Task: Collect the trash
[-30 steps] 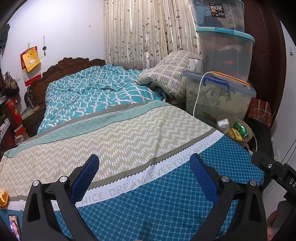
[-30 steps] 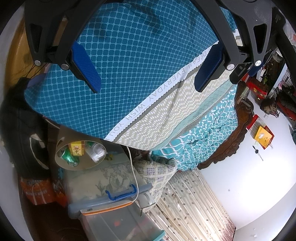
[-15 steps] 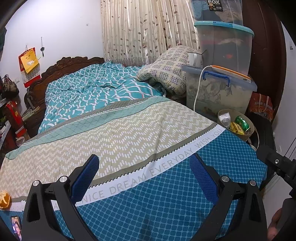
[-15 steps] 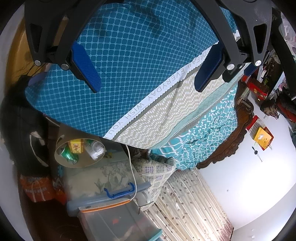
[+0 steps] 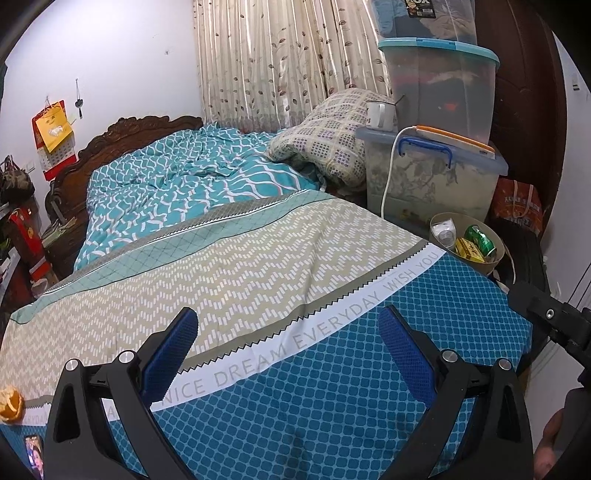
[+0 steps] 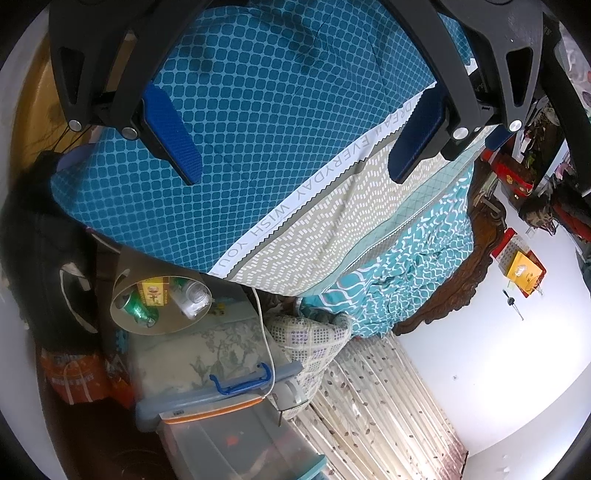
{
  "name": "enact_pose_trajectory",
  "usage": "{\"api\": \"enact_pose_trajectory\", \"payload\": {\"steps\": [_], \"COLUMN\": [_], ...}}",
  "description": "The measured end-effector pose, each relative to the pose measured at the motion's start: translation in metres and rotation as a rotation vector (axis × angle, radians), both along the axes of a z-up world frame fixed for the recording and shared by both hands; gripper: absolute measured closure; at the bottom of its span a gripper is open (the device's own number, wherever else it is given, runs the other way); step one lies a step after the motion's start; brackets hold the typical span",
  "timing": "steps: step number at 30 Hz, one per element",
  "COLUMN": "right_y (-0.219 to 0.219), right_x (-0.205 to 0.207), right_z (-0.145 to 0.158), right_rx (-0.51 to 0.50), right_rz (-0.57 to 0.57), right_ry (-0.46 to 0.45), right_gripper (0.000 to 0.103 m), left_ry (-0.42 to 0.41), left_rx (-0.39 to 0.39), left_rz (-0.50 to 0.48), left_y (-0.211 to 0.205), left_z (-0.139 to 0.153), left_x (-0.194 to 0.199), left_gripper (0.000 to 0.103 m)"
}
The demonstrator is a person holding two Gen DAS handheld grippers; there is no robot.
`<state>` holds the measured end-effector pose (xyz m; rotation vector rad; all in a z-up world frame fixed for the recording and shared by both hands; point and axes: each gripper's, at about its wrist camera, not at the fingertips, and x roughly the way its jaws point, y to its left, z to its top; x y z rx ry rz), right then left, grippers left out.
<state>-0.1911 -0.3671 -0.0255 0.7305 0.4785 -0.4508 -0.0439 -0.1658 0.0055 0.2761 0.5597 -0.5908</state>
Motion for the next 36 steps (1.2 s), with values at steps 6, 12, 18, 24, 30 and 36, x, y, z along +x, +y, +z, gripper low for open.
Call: {"api": "enact_pose_trajectory", "payload": {"steps": [6, 12, 18, 24, 30, 36], "right_y": [-0.0001, 0.0002, 0.0003, 0.0004, -0.0002, -0.0008], "right_x": [0.0002, 0.0001, 0.0001, 0.0001, 0.0006, 0.0009], "right_z": [-0.0002, -0.0001, 0.0000, 0.0001, -0.0008, -0.0025], "right_rx": [-0.002, -0.002, -0.002, -0.001, -0.002, 0.003], "right_rz": [0.002, 0.001, 0.001, 0.000, 0.001, 0.002], "right_ry": [0.001, 0.001, 0.001, 0.000, 0.000, 0.005], "right_gripper": [0.003, 0.003, 0.003, 0.003, 0.003, 0.003], "left_ry": [-0.006, -0.005, -0.005, -0.003, -0.014, -0.017], "left_rx": [0.000, 0.004, 0.004, 0.007, 0.007, 0.000], "left_rz": [-0.002, -0.005, -0.012, -0.027, -0.042, -0.051], "left_y": [-0.0011, -0.0024, -0.0025, -0.0042, -0.0057, -0.0048], "left_z": [-0.0001, -0.0009, -0.0013, -0.0022, -0.0008, 0.0005], "left_x": [-0.0008, -0.0003, -0.0009, -0.0026, -0.0045, -0.0070], "left_gripper": [0.009, 0.009, 0.009, 0.009, 0.009, 0.009]}}
